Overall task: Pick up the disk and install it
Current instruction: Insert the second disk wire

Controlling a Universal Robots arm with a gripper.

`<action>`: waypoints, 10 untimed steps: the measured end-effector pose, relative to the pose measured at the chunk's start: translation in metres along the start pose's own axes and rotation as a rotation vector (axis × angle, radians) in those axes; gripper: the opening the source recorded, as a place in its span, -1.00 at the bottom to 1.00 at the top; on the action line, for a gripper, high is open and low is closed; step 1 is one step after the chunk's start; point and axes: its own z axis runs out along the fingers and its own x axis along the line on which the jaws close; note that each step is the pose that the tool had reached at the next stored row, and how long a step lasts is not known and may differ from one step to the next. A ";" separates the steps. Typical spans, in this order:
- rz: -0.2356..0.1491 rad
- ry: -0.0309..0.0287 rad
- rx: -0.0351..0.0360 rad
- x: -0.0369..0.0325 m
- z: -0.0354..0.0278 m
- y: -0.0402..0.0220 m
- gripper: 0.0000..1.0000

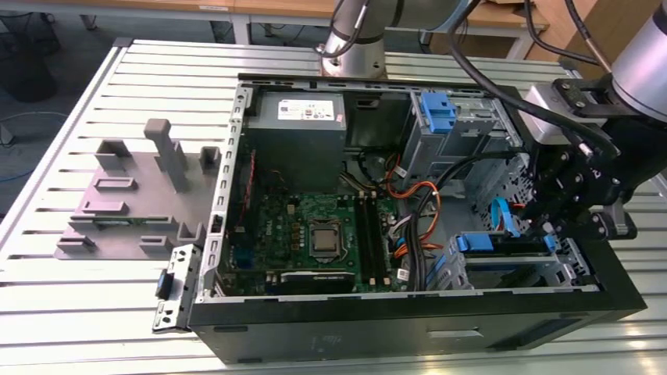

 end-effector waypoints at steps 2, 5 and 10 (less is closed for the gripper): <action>0.000 -0.0018 0.0000 -0.0001 -0.0047 -0.0001 -0.41; 0.000 -0.0041 0.0000 -0.0002 -0.0123 -0.0002 -0.41; 0.000 -0.0043 -0.0001 -0.0015 -0.0130 -0.0043 -0.41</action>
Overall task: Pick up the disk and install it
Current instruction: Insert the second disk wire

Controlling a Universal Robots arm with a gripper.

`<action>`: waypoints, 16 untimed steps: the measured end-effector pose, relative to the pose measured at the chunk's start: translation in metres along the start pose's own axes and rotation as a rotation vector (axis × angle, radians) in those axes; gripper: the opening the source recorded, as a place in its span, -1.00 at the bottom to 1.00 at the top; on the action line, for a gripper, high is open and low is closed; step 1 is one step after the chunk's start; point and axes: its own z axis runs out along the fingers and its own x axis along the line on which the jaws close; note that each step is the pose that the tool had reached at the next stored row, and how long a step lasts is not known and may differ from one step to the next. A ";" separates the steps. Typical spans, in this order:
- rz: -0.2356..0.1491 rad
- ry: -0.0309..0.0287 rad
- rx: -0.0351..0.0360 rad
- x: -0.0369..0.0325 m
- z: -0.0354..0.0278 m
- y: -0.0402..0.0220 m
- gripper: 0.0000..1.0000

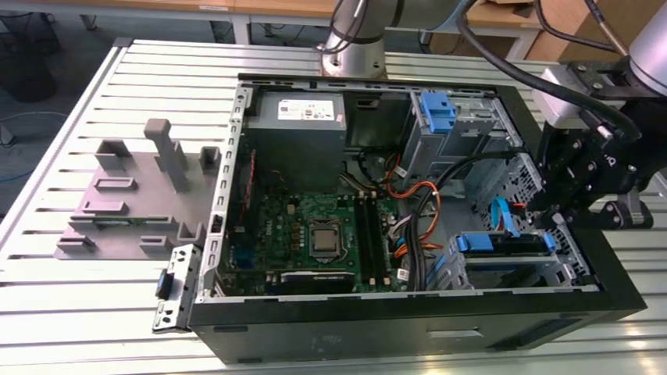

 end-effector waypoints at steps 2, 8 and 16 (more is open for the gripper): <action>0.000 -0.0001 0.0001 -0.0003 0.0003 -0.0053 -0.41; 0.000 -0.0002 0.0000 -0.0014 0.0035 -0.0201 -0.41; 0.000 0.0001 0.0000 -0.0100 0.0118 -0.0215 -0.41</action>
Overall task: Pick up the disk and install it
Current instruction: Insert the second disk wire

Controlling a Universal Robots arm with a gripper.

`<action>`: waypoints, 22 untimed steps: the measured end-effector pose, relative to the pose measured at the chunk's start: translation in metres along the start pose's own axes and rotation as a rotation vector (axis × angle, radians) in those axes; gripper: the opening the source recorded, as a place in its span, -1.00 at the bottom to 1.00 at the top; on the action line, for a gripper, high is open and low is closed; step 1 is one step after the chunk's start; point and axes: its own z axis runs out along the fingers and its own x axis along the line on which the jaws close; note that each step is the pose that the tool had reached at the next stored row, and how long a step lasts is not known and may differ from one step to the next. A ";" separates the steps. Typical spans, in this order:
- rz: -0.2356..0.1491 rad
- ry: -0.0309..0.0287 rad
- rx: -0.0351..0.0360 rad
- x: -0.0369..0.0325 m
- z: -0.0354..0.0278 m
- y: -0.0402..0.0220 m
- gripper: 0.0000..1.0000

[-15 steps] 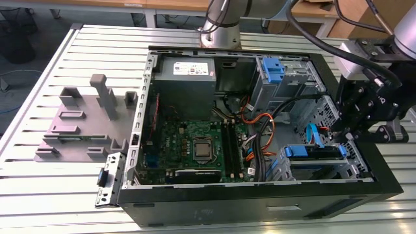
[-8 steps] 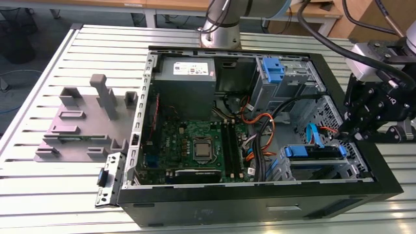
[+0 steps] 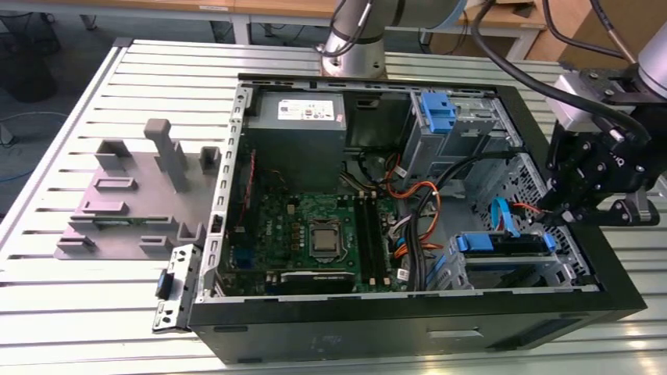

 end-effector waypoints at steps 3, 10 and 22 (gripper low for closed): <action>0.000 0.0001 0.0000 -0.0040 0.0008 0.0000 -0.41; 0.000 0.0014 0.0000 -0.0043 0.0009 0.0000 -0.44; 0.000 0.0024 0.0029 -0.0043 0.0007 0.0062 -0.68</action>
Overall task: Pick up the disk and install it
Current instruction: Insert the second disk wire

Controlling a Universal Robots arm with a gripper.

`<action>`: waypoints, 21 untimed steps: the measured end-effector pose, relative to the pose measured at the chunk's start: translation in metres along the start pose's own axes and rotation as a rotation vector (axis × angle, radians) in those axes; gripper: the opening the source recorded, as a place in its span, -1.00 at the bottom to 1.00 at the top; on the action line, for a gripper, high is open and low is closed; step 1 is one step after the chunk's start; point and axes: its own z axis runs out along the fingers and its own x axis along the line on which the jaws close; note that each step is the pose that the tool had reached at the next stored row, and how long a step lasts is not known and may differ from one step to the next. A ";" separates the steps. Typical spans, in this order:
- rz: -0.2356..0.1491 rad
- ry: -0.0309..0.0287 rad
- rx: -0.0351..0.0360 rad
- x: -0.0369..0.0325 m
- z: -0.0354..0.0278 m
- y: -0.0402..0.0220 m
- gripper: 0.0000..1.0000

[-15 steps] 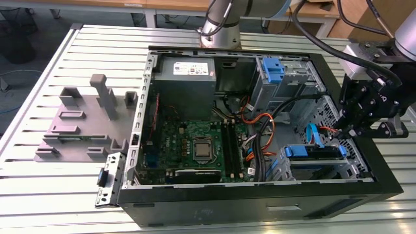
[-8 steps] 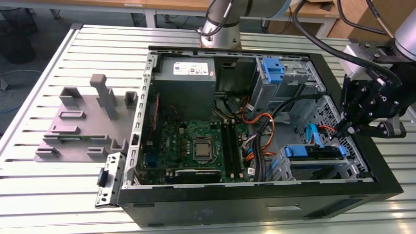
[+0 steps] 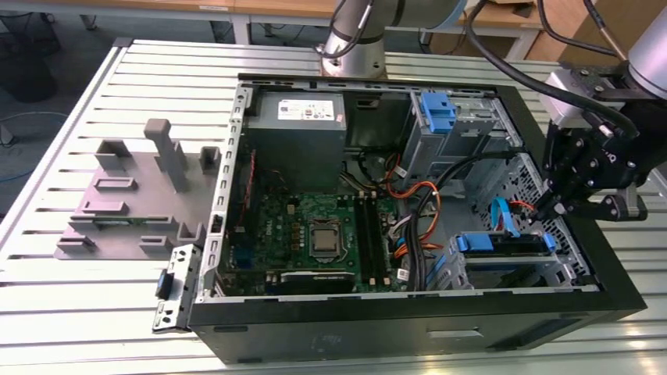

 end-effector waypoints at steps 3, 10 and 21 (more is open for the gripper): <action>0.000 0.0000 0.0038 0.0004 -0.0001 0.0075 -0.68; 0.000 0.0000 0.0076 0.0092 0.0007 0.0104 -0.68; 0.000 0.0001 0.0090 0.0241 0.0015 0.0148 -0.68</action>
